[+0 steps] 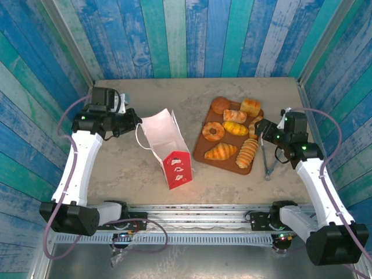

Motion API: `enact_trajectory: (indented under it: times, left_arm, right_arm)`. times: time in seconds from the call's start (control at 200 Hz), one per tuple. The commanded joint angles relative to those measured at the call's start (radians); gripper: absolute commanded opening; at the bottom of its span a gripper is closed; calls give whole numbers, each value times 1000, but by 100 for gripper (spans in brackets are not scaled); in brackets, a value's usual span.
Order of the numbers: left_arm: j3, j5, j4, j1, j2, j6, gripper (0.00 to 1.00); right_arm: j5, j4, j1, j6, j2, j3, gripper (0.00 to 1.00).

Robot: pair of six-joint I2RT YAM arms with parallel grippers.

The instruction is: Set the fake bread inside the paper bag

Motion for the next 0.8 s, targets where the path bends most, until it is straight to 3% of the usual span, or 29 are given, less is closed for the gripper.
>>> enact_trajectory:
  times: [0.0, 0.07, 0.316, 0.491, 0.796]
  left_arm:
    - [27, -10, -15, -4, 24, 13, 11]
    - [27, -6, -11, -3, 25, 13, 9]
    - [18, 3, 4, -4, 55, 13, 24]
    - [4, 2, 10, -4, 65, 19, 24]
    - [55, -6, -6, -4, 68, 22, 1]
  right_arm:
    - [15, 3, -2, 7, -20, -15, 100]
    - [18, 2, -2, 5, -24, -17, 100]
    - [34, 4, -3, 4, -32, -21, 100]
    - [36, 7, -3, 6, -31, -25, 100]
    - [35, 9, -3, 7, -30, -28, 100]
